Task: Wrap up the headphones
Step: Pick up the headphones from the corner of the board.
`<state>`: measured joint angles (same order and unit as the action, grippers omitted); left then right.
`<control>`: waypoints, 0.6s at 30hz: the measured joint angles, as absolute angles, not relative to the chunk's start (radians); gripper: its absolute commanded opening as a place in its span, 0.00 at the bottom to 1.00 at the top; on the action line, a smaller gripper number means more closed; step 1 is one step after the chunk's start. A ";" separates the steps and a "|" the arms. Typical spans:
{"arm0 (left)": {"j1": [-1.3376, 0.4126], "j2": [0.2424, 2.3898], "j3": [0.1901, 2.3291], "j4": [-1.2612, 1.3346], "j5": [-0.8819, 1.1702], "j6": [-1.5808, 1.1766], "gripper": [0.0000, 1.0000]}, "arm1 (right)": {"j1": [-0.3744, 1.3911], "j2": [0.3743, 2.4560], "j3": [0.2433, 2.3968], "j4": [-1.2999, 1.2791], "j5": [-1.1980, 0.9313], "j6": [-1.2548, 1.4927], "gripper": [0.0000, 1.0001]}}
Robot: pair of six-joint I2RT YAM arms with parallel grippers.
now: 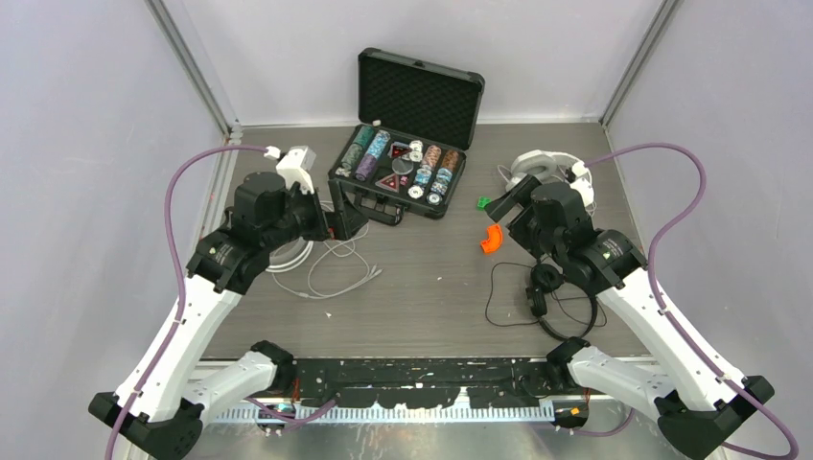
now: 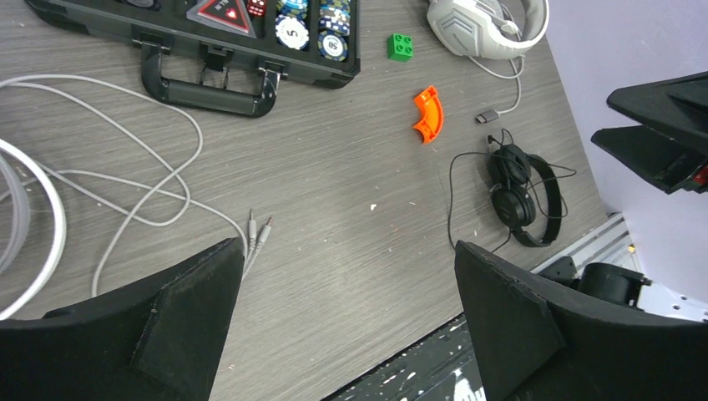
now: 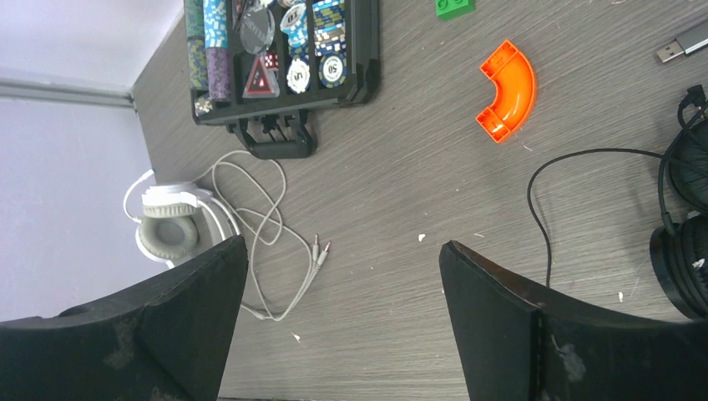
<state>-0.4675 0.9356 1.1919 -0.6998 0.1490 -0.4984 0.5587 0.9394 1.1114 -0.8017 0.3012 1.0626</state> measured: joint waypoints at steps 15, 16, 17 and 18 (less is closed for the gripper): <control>-0.467 0.879 1.183 -0.740 0.026 -0.329 1.00 | 0.548 1.042 1.133 -0.797 0.424 1.211 0.74; -0.467 0.871 1.177 -0.741 0.017 -0.318 1.00 | 0.538 1.074 1.148 -0.798 0.427 1.208 0.72; -0.467 0.865 1.166 -0.741 0.002 -0.305 1.00 | 0.524 1.109 1.167 -0.797 0.428 1.204 0.71; -0.467 0.860 1.155 -0.743 -0.009 -0.296 1.00 | 0.509 1.136 1.184 -0.796 0.427 1.201 0.70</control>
